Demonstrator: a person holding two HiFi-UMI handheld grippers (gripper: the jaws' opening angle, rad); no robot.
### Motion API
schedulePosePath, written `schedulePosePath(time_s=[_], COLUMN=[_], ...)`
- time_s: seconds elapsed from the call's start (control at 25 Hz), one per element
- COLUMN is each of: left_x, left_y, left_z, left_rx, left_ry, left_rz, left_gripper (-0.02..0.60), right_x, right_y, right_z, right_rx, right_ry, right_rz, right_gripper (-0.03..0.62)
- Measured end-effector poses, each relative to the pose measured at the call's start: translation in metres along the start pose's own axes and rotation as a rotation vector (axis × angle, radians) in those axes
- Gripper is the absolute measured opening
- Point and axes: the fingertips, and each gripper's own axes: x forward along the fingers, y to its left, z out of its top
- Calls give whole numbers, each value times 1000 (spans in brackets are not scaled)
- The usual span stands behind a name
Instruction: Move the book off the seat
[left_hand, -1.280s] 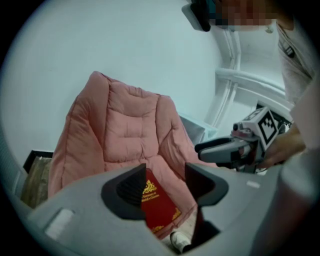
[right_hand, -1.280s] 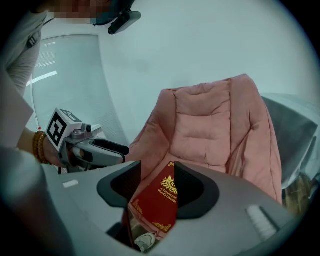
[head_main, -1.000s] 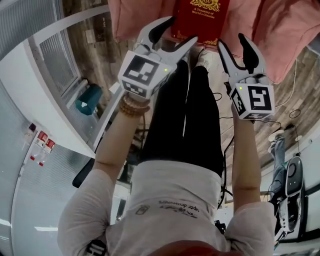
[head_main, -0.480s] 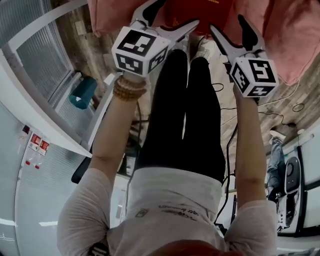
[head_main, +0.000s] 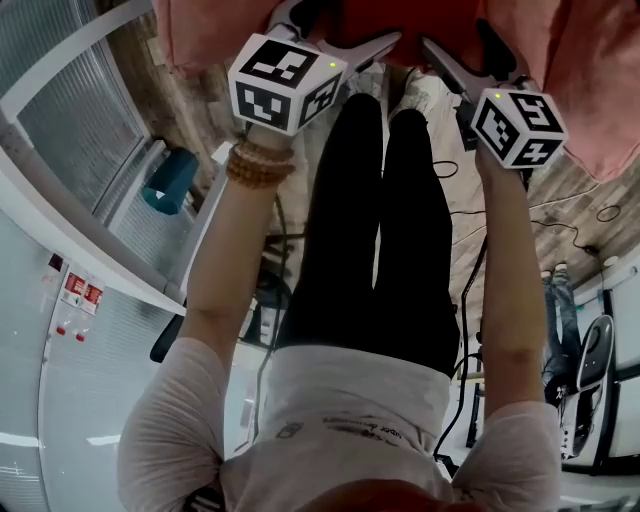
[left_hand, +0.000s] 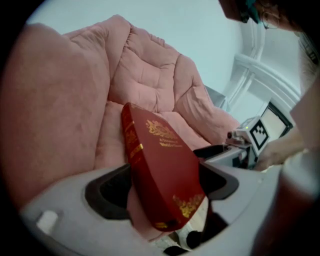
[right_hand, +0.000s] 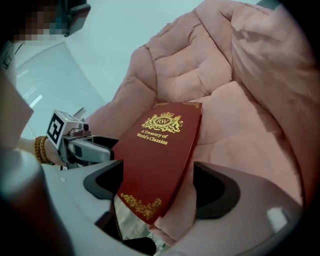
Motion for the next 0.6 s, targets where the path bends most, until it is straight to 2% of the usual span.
schedulePosePath(time_s=[0.08, 0.16, 0.32, 0.44, 0.6], left_x=[1, 4, 9, 8, 7], left_y=[5, 7, 8, 11, 7], left_z=[-3, -5, -8, -11, -5], left_rx=[-3, 3, 34, 45, 49], left_ry=[4, 10, 21, 17, 11], left_rz=[2, 3, 20, 43, 66], left_gripper=[420, 419, 407, 383, 383], right_x=[5, 9, 13, 14, 8], right_y=[-1, -2, -1, 3, 6], right_z=[-2, -3, -6, -6, -2], right_rx=[-5, -27, -58, -53, -47], right_ry=[0, -1, -3, -4, -4], right_rz=[-4, -14, -16, -23, -43], right_gripper=[441, 396, 360, 354, 354])
